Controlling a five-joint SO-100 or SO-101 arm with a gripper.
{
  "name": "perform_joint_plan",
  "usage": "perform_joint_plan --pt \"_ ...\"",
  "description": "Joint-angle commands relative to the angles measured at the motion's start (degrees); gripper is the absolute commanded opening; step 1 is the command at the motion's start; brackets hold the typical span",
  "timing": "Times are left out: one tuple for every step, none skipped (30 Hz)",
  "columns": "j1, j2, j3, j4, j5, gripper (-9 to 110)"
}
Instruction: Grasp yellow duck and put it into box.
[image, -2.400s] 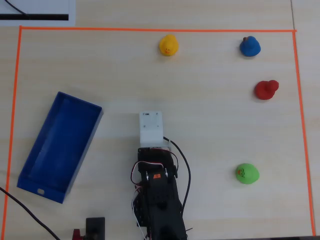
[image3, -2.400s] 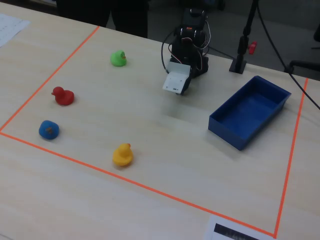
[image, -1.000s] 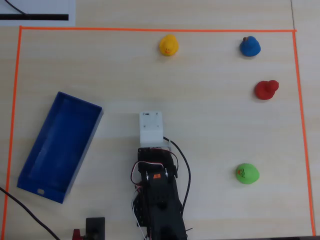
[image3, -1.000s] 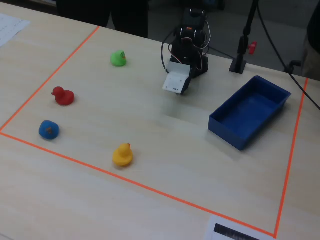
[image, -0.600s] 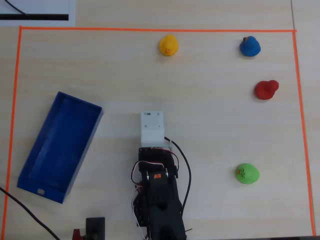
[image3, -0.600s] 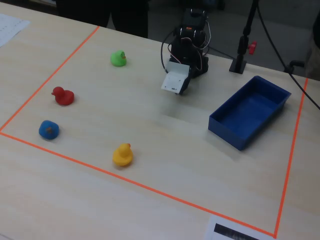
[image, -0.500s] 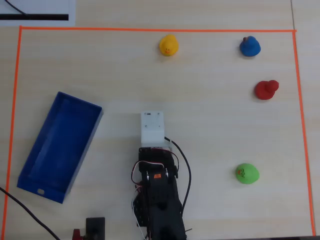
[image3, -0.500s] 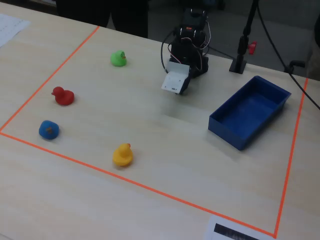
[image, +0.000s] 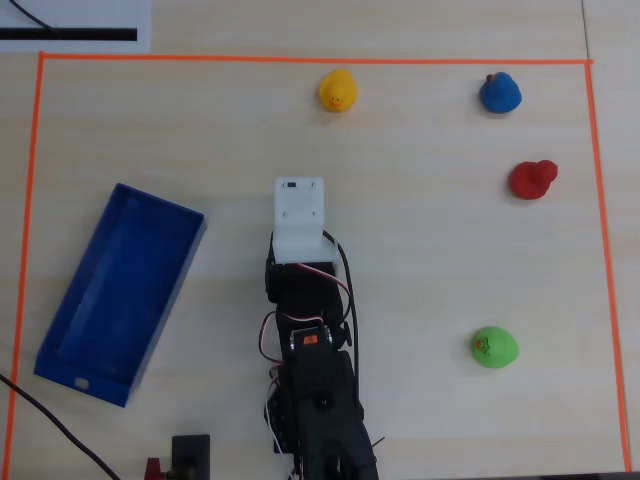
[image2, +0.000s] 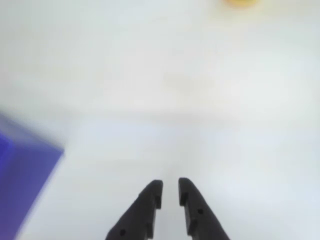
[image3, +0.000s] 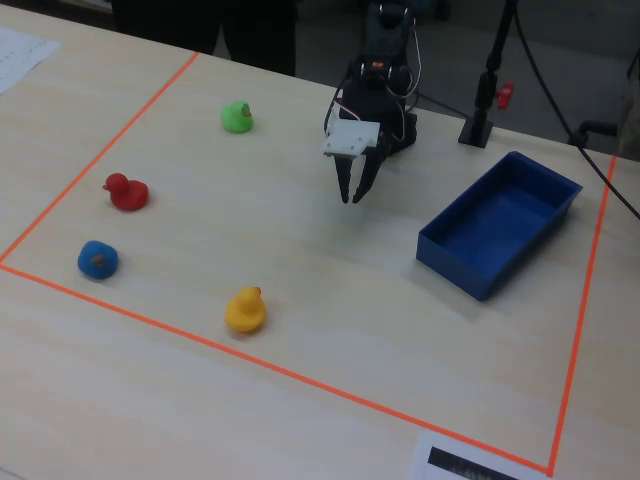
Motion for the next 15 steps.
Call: perform_joint_plan --pt "0.97 -12.04 -2.64 -32.52 1.76 0" --pt "1.14 -15.47 -3.25 -36.83 2.11 0" --pt "1.41 -18.63 -3.96 -40.78 2.64 0" --pt "1.49 -21.80 -4.48 -44.47 3.08 0" --pt "1.76 -25.14 -5.01 -48.34 3.25 0" --pt "2.02 -28.56 -5.45 -52.38 3.43 0" --pt "2.29 -31.90 -5.98 -56.43 3.96 0" --pt "2.55 -35.24 -6.50 -60.03 3.96 0" --pt "2.81 -38.67 -7.21 -63.46 4.22 0" --pt "3.16 -42.19 -8.26 -66.36 4.31 0" --pt "3.52 -45.62 -9.67 -68.20 4.31 0" --pt "3.96 -49.31 -11.43 -69.87 4.31 0" --pt "4.48 -53.44 -13.54 -71.63 4.31 0" --pt "5.10 -57.13 -16.00 -72.69 4.31 0" --pt "5.71 -60.56 -18.54 -73.04 4.39 0"
